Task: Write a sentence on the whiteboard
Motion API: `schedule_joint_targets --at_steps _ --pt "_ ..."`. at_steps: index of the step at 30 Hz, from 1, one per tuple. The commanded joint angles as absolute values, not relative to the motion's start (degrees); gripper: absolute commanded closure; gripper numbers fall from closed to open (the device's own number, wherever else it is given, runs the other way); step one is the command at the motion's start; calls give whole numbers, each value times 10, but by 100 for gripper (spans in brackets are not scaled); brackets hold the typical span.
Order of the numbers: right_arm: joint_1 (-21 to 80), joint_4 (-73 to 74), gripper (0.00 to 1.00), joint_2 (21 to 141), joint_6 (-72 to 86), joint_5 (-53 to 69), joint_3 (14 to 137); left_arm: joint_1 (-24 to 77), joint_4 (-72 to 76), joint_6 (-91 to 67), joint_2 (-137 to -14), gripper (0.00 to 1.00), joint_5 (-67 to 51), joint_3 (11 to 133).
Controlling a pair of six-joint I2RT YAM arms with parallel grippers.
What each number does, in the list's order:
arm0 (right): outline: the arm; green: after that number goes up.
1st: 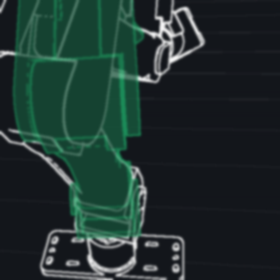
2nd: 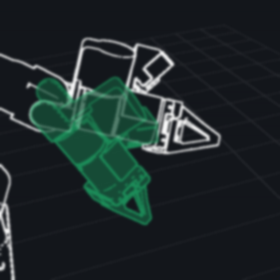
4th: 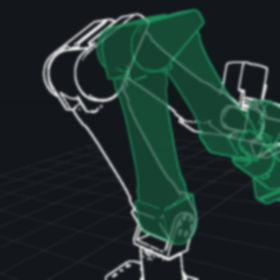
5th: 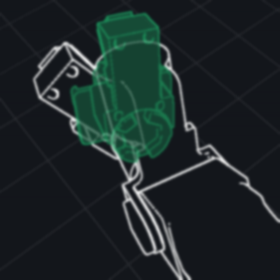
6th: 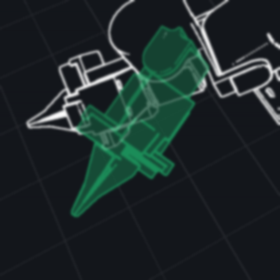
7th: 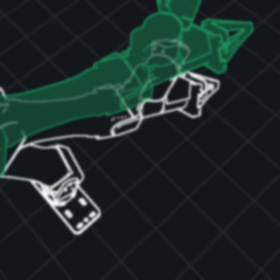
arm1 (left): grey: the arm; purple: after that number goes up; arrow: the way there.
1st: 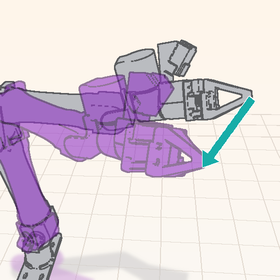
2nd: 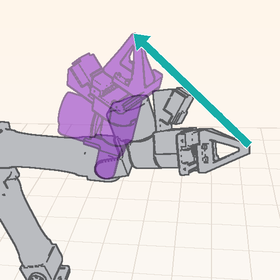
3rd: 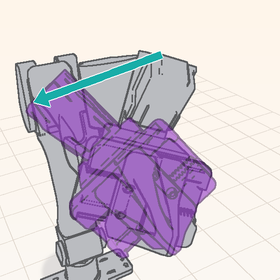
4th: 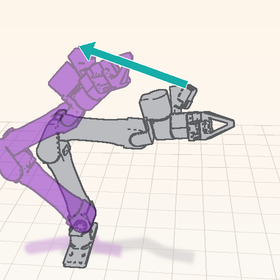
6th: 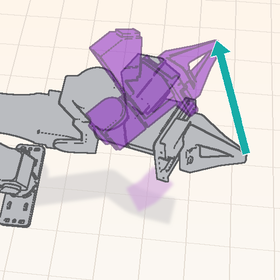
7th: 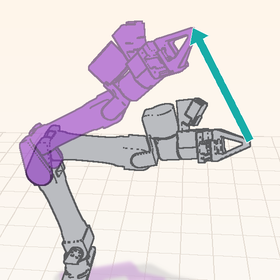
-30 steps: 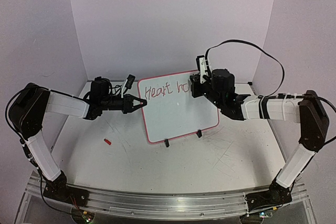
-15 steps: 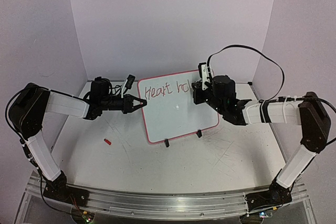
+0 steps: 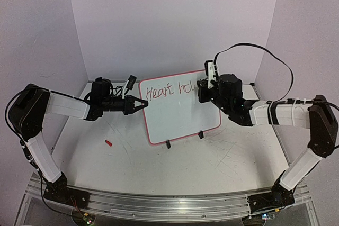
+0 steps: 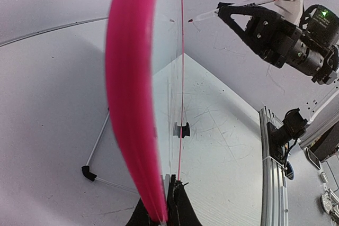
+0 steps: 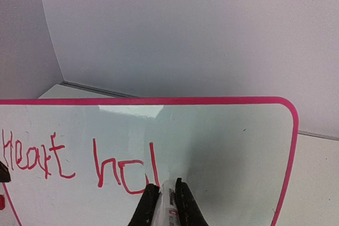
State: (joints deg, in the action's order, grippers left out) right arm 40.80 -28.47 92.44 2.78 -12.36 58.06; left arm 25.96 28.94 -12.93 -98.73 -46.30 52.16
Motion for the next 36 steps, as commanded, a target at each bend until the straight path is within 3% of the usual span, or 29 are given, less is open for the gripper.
schedule_joint_targets --at_steps 1,14,36 --pt "406 -301 100 892 31 -118 583 253 265 -50 -978 100 -375 531" --pt "400 -298 100 938 38 -105 614 253 263 -50 -974 100 -376 532" --pt "396 -292 100 948 25 -183 622 254 261 -50 -980 100 -378 537"
